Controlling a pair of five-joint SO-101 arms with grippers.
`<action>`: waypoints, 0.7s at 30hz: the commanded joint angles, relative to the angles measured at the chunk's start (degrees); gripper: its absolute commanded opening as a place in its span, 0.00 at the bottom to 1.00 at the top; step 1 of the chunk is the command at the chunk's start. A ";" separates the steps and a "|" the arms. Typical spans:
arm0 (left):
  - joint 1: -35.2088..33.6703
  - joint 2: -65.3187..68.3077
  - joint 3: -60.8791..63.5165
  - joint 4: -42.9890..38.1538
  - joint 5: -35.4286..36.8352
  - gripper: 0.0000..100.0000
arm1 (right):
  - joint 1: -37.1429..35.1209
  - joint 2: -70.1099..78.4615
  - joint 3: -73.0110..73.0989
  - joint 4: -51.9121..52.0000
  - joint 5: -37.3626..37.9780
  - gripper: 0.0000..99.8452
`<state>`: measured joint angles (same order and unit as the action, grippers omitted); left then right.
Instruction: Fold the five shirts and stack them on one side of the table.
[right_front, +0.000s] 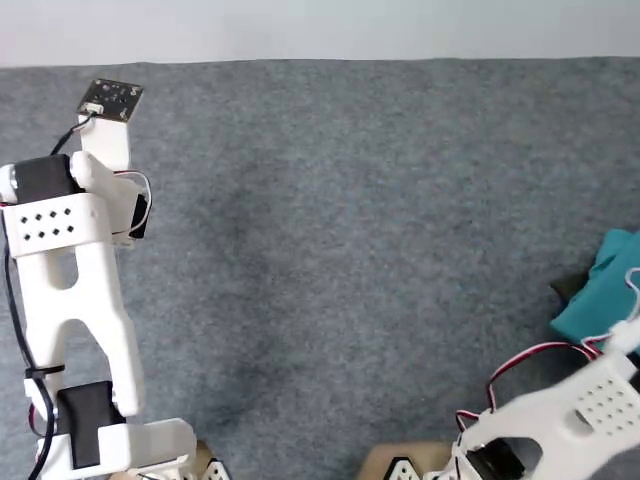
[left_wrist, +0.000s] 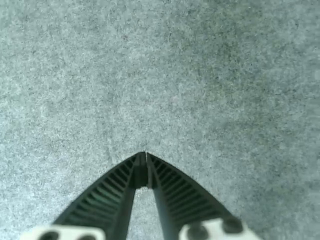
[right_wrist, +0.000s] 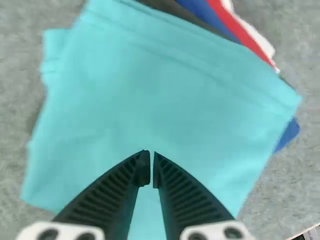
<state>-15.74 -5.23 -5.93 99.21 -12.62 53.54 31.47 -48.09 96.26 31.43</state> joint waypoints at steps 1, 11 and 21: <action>0.35 -2.73 -0.40 1.23 -0.18 0.01 | 4.00 4.09 0.00 -4.53 1.05 0.01; 0.35 -2.73 -0.40 1.23 -0.44 0.01 | 3.21 11.65 -10.90 0.66 0.53 0.01; 0.44 -2.73 -0.40 1.14 -0.09 0.01 | -2.95 2.86 -19.78 6.64 -3.34 0.01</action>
<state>-15.74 -5.23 -5.93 99.21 -12.62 52.92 41.23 -65.58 100.31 28.97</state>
